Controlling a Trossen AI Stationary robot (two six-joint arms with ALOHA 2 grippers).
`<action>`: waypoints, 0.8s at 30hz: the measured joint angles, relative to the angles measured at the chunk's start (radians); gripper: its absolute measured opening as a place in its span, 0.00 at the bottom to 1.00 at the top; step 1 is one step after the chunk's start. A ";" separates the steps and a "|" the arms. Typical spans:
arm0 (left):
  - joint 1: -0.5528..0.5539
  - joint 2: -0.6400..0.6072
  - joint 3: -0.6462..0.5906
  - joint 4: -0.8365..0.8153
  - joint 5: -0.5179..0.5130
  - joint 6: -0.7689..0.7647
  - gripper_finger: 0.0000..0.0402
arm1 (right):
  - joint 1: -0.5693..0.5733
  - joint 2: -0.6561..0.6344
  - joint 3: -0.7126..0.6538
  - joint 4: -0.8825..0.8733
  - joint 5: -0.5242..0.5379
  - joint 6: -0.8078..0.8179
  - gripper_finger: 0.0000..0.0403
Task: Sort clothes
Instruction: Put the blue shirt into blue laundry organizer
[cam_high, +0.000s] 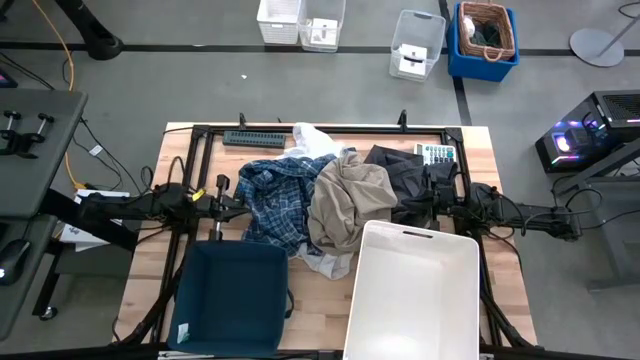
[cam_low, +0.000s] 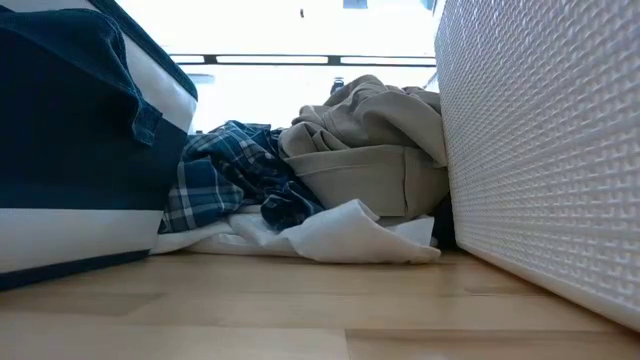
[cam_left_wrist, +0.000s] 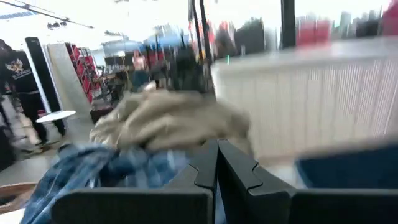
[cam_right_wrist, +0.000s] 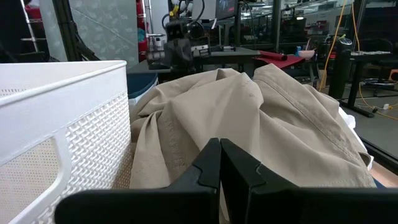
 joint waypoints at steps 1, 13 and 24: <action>-0.002 0.001 0.000 0.069 -0.001 -0.068 0.00 | 0.000 0.000 0.000 0.000 0.000 0.000 0.00; 0.001 0.273 0.207 0.396 -0.342 -0.240 0.00 | 0.000 0.001 0.000 0.000 0.000 0.000 0.00; 0.006 0.766 0.898 -0.342 -0.556 -0.204 0.00 | 0.000 0.000 0.000 0.000 0.000 0.000 0.00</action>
